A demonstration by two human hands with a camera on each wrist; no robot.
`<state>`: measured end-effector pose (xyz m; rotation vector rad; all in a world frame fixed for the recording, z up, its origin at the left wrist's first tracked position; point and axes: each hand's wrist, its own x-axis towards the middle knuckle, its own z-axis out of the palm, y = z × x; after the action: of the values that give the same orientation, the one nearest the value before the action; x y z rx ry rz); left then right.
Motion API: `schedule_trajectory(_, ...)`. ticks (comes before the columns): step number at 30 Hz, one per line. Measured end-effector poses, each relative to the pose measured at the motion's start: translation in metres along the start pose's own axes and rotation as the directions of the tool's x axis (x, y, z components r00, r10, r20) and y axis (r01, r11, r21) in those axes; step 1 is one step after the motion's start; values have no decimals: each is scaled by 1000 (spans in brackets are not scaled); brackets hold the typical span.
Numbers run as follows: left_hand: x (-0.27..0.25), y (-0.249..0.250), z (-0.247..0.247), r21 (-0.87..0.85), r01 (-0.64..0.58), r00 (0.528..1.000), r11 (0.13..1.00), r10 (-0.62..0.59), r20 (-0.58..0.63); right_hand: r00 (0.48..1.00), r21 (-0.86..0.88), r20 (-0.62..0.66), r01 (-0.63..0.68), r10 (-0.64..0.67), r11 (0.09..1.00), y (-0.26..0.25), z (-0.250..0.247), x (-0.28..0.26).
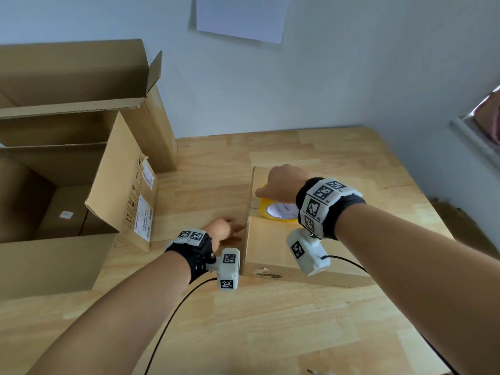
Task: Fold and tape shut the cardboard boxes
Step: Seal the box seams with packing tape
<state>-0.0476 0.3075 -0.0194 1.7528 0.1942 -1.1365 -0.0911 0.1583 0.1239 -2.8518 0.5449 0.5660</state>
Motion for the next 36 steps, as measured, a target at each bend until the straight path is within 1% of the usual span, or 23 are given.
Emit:
schedule_trajectory(1, 0, 3, -4, 39, 3, 998, 999, 0, -58, 1000, 2, 6, 2, -2, 1000, 0, 0, 0)
schedule_trajectory(2, -1, 8, -9, 132, -14, 991, 991, 32, -129, 1000, 6, 13, 4, -4, 1000, 1, 0, 0)
schedule_trajectory(3, -4, 12, -15, 225, -50, 975, 973, 96, -198, 1000, 10, 18, 6, -6, 1000, 1, 0, 0)
schedule_trajectory(4, -9, 16, -19, 273, -119, 945, 955, 193, -265, 1000, 13, 23, 9, -9, 1000, 1, 1, 0)
schedule_trajectory(5, -15, 19, -22, 265, -211, 908, 941, 289, -305, 1000, 15, 28, 14, -14, 1000, 1, 1, 0)
schedule_trajectory(6, -23, 23, -24, 229, -310, 878, 923, 371, -304, 999, 16, 32, 19, -19, 1000, 1, 0, 0)
schedule_trajectory(7, -33, 26, -23, 187, -382, 863, 905, 422, -277, 999, 17, 38, 22, -22, 1000, 1, 0, 0)
schedule_trajectory(8, -42, 29, -21, 148, -416, 865, 897, 441, -238, 999, 20, 44, 22, -23, 1000, 0, -1, 0)
schedule_trajectory(9, -48, 32, -17, 124, -414, 883, 902, 431, -187, 999, 26, 47, 22, -24, 999, 1, -1, 0)
schedule_trajectory(11, -54, 35, -6, 84, -362, 925, 929, 368, -90, 999, 35, 44, 28, -29, 999, 1, -1, -1)
schedule_trajectory(13, -53, 36, 3, 73, -312, 946, 947, 317, -68, 999, 37, 38, 37, -38, 999, 3, -1, -3)
schedule_trajectory(14, -50, 36, 7, 93, -302, 947, 949, 310, -89, 999, 40, 35, 40, -41, 998, 3, -1, -3)
schedule_trajectory(16, -48, 34, 12, 145, -311, 937, 939, 328, -120, 998, 51, 33, 44, -45, 998, 4, 0, -4)
schedule_trajectory(18, -54, 33, 15, 191, -348, 924, 918, 370, -97, 998, 56, 32, 51, -53, 997, 4, 0, -4)
schedule_trajectory(20, -60, 31, 16, 289, -387, 905, 875, 421, -63, 997, 57, 31, 62, -64, 996, 5, -1, -5)
schedule_trajectory(22, -65, 28, 16, 374, -401, 893, 836, 447, -42, 997, 60, 25, 69, -71, 996, 6, -1, -5)
schedule_trajectory(24, -66, 26, 17, 429, -402, 883, 809, 467, -54, 997, 67, 15, 71, -72, 995, 7, -1, -5)
schedule_trajectory(29, -74, 30, 24, 482, -381, 869, 789, 484, -104, 996, 65, -24, 89, -87, 994, 10, 0, -4)
schedule_trajectory(32, -77, 33, 27, 496, -366, 875, 788, 472, -105, 993, 88, -49, 107, -103, 990, 11, 1, -4)
schedule_trajectory(36, -80, 34, 30, 513, -365, 871, 777, 479, -106, 977, 249, -143, 189, -157, 950, 20, -3, -9)
